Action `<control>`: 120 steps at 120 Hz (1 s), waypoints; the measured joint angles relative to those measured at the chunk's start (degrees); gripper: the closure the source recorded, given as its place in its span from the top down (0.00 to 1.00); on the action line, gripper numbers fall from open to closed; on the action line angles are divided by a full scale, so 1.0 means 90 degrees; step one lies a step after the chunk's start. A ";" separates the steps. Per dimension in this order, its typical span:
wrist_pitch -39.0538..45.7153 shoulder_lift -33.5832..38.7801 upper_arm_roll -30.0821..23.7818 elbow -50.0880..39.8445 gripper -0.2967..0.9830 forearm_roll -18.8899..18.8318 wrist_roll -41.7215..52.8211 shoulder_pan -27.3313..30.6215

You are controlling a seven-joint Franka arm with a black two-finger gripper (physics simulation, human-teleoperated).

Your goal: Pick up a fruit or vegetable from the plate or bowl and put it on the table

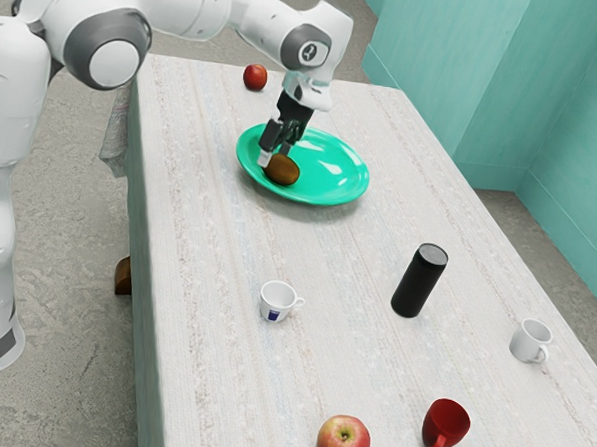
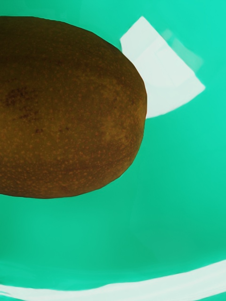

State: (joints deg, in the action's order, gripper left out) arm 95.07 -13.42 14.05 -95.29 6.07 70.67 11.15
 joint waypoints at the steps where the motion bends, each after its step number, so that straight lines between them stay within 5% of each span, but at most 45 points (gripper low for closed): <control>1: 0.0000 -0.0004 0.0000 0.0000 0.77 0.0001 0.0001 0.0000; 24: 0.0002 -0.0107 0.0001 0.0008 0.74 0.0005 0.0021 0.0052; 54: 0.0054 -0.0124 -0.0010 0.0001 0.44 -0.0014 0.0020 0.0055; 120: 0.0094 0.0669 -0.0114 0.0075 0.40 0.0179 0.0000 0.0023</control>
State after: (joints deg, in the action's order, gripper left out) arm 95.92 -7.40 13.02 -94.62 7.68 70.67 11.35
